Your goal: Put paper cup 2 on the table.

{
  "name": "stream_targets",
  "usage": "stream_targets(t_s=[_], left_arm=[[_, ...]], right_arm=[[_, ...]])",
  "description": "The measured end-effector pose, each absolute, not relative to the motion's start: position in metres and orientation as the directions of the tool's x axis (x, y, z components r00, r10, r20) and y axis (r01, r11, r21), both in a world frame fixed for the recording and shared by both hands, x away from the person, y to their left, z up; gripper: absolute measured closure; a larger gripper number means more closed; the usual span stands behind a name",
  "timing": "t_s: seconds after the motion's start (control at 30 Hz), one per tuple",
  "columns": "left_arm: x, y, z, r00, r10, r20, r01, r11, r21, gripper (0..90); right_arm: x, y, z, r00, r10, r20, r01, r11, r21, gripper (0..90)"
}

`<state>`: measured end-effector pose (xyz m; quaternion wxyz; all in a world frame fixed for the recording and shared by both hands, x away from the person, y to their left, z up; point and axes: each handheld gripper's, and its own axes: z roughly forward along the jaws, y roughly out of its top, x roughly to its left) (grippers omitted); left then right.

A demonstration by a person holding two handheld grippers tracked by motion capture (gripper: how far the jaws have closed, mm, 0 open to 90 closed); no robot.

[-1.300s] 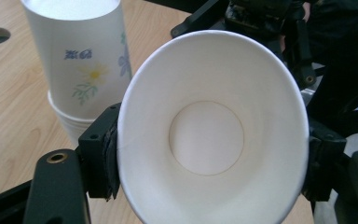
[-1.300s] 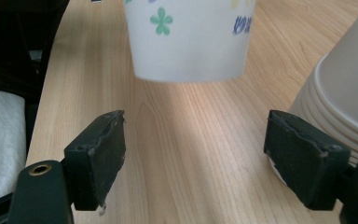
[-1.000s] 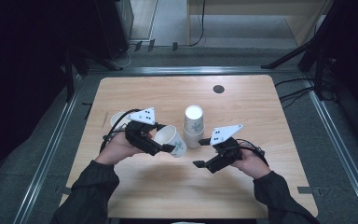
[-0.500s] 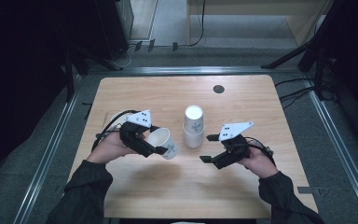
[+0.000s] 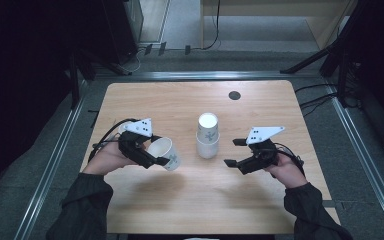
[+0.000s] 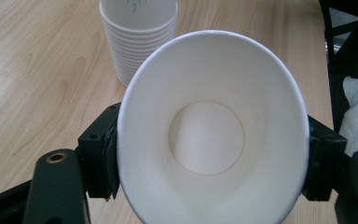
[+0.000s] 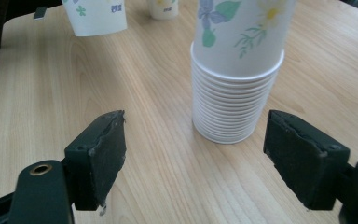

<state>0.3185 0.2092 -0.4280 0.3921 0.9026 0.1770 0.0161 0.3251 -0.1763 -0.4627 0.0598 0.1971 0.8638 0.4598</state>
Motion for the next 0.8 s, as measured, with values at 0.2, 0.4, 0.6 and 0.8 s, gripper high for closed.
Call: stream_targets(t_s=[0.2,0.4,0.6,0.8], left_arm=[[0.315,0.224,-0.431,0.928,0.354,-0.112,0.326,-0.633,0.702,24.8],[0.31,0.243,-0.432,0.919,0.378,-0.115,0.343,-0.618,0.707,24.8],[0.304,0.258,-0.435,0.906,0.408,-0.111,0.366,-0.628,0.687,24.8],[0.3,0.274,-0.44,0.888,0.444,-0.119,0.401,-0.623,0.672,24.7]], right_arm=[[0.329,-0.182,-0.462,-0.912,0.404,0.066,0.282,0.503,0.817,21.0],[0.336,-0.189,-0.462,-0.901,0.428,0.072,0.297,0.486,0.822,21.2],[0.343,-0.198,-0.462,-0.888,0.453,0.078,0.312,0.471,0.825,21.2],[0.348,-0.2,-0.462,-0.882,0.463,0.086,0.322,0.458,0.829,21.2]])
